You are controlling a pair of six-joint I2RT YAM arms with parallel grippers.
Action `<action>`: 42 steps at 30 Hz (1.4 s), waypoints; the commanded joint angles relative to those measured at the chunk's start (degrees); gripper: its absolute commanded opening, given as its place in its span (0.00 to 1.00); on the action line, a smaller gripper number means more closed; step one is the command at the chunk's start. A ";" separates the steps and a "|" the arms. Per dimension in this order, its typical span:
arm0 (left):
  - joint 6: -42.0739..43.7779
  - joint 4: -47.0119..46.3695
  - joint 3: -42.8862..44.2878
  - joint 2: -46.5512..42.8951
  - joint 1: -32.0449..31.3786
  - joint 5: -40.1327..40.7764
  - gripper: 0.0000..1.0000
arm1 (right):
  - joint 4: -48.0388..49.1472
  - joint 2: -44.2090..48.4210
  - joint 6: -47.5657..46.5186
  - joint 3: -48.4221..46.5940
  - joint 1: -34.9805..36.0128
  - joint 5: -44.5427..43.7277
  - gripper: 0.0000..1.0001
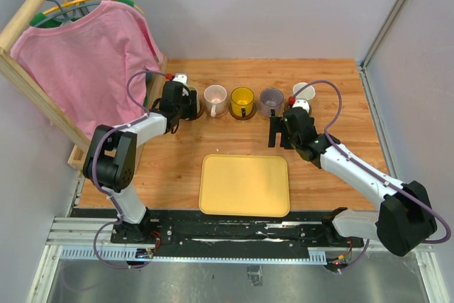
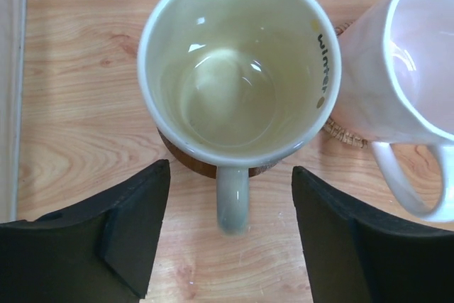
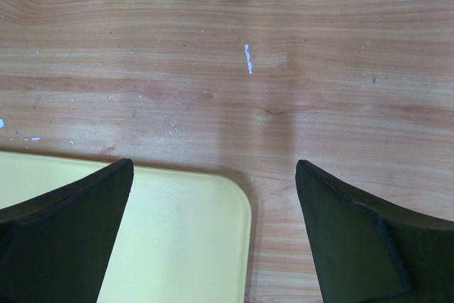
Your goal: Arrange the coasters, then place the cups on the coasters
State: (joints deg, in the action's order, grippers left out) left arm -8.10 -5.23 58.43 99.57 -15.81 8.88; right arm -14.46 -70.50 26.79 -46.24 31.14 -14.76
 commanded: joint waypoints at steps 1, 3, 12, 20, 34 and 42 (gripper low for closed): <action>0.38 -0.24 -0.28 -4.69 0.43 0.85 0.76 | -0.33 0.63 0.34 -1.48 -0.64 0.00 0.98; 0.61 0.01 -0.63 -5.96 0.43 1.27 0.78 | -0.45 0.63 0.17 -1.78 -0.64 0.00 0.98; 0.91 1.10 -4.95 -13.48 0.43 1.36 0.98 | -1.07 2.32 -0.35 -1.86 -0.68 -1.23 0.98; -0.44 1.64 -11.73 -25.65 0.43 0.50 1.00 | -1.38 3.88 -0.76 -1.43 -0.64 -2.33 0.98; -5.81 -10.95 -27.81 -39.47 0.43 -1.46 1.00 | 1.62 11.38 -3.72 2.82 -0.64 -8.43 0.98; -5.83 -11.96 -32.51 -45.95 0.35 -3.73 1.00 | 1.24 14.21 -4.03 5.15 -0.64 -14.00 0.98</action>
State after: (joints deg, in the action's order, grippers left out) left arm -13.58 -13.47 27.81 57.19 -15.81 6.52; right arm -13.19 -57.74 23.68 -41.58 31.14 -23.03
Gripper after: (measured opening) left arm 0.994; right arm 0.984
